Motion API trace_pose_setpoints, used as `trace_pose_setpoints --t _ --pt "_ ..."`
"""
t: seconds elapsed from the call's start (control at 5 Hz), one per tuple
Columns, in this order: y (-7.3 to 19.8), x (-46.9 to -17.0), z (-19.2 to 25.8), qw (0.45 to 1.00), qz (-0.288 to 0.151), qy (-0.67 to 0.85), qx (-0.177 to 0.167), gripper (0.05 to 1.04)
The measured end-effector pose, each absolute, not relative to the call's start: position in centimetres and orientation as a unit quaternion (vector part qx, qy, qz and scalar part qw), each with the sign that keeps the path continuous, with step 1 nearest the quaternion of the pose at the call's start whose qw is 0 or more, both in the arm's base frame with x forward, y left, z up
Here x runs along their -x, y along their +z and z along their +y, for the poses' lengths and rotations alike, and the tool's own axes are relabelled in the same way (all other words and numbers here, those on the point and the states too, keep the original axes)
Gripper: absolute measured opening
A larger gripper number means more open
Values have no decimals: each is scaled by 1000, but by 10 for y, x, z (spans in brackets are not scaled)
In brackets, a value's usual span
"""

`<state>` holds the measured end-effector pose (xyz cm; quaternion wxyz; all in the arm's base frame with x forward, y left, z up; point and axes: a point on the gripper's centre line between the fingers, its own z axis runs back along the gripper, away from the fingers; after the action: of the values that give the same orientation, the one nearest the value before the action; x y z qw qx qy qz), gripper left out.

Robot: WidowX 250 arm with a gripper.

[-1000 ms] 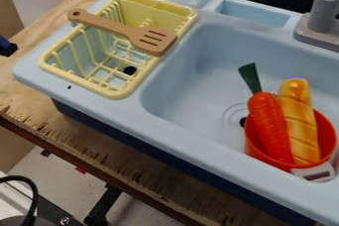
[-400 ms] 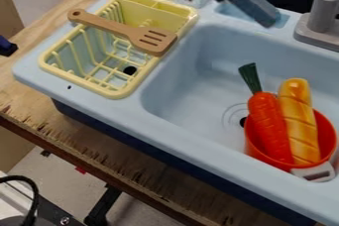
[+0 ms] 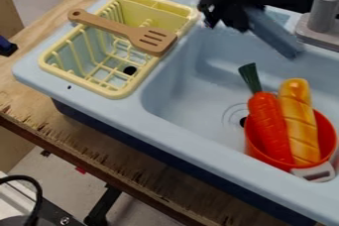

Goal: Put the knife in the sink

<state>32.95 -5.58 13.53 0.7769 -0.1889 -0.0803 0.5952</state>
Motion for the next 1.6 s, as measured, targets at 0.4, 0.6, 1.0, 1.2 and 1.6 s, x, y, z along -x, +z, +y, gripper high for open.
trace_pose_setpoints --t 0.4,0.6,1.0,1.2,1.6 --pt "115 -331 -85 767 -82 603 203 418" --pt "103 -333 -95 768 -90 600 203 418" --pt "95 -333 -97 776 -82 597 189 466" --pt "95 -330 -98 782 -73 591 182 762" --pt "103 -333 -99 780 -66 593 189 991"
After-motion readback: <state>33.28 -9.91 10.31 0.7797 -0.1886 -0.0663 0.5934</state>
